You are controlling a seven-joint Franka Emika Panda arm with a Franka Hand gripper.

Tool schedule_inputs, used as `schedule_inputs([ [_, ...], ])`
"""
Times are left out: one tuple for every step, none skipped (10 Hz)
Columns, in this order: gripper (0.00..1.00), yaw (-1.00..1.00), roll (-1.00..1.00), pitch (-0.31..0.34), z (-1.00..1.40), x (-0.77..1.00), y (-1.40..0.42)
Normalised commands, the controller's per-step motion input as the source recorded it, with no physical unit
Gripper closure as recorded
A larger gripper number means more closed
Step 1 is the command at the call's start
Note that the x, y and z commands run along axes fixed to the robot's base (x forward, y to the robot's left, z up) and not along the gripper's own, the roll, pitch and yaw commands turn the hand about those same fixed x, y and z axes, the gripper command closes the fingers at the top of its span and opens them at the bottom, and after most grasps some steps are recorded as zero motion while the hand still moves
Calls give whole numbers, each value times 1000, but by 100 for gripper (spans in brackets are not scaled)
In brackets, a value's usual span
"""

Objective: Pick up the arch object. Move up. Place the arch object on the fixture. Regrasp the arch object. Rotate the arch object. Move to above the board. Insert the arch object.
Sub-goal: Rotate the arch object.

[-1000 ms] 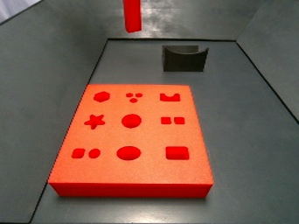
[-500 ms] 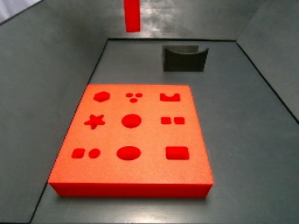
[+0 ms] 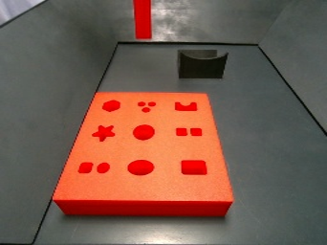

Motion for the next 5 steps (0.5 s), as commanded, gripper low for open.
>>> schedule_inputs([
  [100,-75,-279,-19,-1000,19,15],
  [100,-66,-252,-34,-1000,13,17],
  [100,-55,-211,-66,-1000,4,20],
  [100,-53,-198,-76,-1000,1,25],
  [100,-54,-171,-73,-843,5,36],
])
